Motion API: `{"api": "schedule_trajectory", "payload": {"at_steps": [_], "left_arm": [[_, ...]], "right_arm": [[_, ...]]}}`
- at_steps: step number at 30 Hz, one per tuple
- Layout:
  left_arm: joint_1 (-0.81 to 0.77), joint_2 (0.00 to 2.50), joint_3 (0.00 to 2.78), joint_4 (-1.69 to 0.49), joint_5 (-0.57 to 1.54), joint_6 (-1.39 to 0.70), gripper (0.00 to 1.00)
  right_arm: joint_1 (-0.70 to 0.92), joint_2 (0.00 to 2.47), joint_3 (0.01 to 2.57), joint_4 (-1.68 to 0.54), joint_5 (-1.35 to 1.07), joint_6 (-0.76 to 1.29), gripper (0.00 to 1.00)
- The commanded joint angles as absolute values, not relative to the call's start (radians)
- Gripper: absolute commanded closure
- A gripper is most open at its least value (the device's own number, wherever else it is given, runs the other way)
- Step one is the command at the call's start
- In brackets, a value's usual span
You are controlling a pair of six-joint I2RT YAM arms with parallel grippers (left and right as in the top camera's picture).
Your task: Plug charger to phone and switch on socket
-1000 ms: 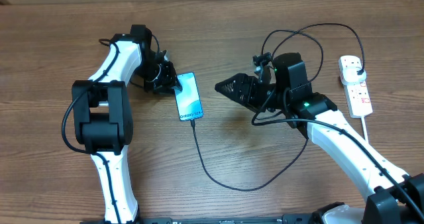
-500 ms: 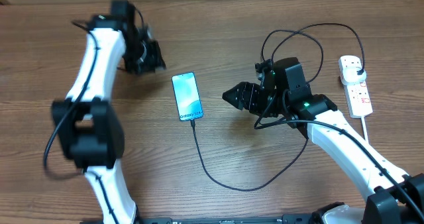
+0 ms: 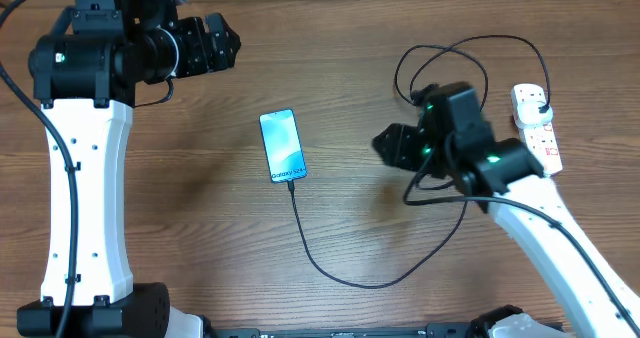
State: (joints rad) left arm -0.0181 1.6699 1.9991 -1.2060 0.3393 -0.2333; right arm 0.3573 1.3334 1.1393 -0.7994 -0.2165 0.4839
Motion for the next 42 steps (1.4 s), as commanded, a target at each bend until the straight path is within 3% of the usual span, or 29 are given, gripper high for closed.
{"api": "schedule_trajectory", "payload": {"at_steps": [1,4,11,24,33,42], "left_arm": [[-0.021,1.675,1.999,-1.221,0.333,-0.232,0.01],[-0.021,1.678,1.999,-1.238,0.332,-0.232,0.00],[-0.021,1.678,1.999,-1.242,0.332,-0.232,0.00],[-0.021,1.679,1.999,-1.242,0.330,-0.233,0.00],[-0.021,1.679,1.999,-1.242,0.329,-0.233,0.00],[-0.021,1.680,1.999,-1.246,0.329,-0.233,0.00]], "right_arm": [[0.299,1.294,1.229,-0.848,-0.113,0.472,0.83],[0.213,1.294,1.301,-0.932,-0.113,0.458,0.96],[-0.005,1.294,1.394,-1.021,-0.113,0.410,0.96],[-0.355,1.406,1.404,-0.994,-0.139,0.410,0.96],[-0.477,1.542,1.404,-0.925,-0.204,0.418,0.96],[-0.501,1.629,1.404,-0.831,-0.203,0.419,0.96]]}}
